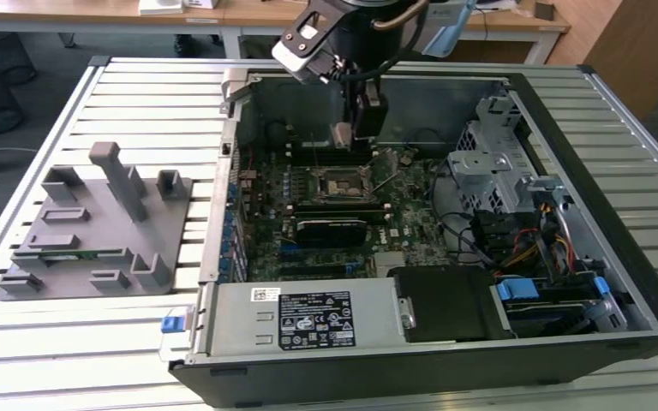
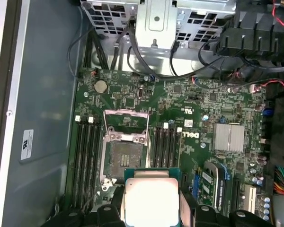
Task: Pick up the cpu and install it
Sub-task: 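Place the cpu into insertion slot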
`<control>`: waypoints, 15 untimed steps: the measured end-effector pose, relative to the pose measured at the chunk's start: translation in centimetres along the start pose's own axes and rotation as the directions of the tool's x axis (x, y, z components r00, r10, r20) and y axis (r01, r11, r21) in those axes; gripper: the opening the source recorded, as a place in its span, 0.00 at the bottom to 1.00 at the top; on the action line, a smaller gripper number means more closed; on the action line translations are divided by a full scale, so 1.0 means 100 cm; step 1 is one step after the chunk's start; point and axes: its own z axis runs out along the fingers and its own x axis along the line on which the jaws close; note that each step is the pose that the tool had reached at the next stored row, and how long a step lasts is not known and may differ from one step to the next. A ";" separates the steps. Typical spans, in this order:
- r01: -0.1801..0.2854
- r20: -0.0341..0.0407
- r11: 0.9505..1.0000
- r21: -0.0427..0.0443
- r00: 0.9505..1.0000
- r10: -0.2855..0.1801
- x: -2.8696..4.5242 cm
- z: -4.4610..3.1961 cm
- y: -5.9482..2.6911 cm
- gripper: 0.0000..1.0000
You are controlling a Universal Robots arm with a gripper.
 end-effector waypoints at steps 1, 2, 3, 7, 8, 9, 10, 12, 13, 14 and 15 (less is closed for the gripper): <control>-0.001 0.000 1.000 0.000 1.000 0.001 0.0012 0.0013 0.0001 0.54; -0.002 0.000 1.000 0.000 1.000 0.002 0.0028 0.0025 0.0001 0.54; -0.004 0.000 1.000 0.000 1.000 0.004 0.0041 0.0035 0.0002 0.54; -0.019 0.001 1.000 0.000 1.000 0.019 0.0084 0.0077 0.0004 0.54; -0.020 0.001 1.000 0.000 1.000 0.020 0.0103 0.0091 0.0005 0.54; -0.021 0.001 1.000 0.000 1.000 0.021 0.0117 0.0107 0.0005 0.54; -0.021 0.001 1.000 0.000 1.000 0.021 0.0128 0.0123 0.0005 0.54; -0.021 0.001 1.000 0.000 1.000 0.021 0.0156 0.0156 0.0006 0.54; -0.021 0.001 1.000 0.000 1.000 0.021 0.0168 0.0175 0.0007 0.54; -0.022 0.001 1.000 -0.001 1.000 0.022 0.0182 0.0193 0.0007 0.54; -0.023 0.001 1.000 -0.001 1.000 0.023 0.0190 0.0210 0.0007 0.54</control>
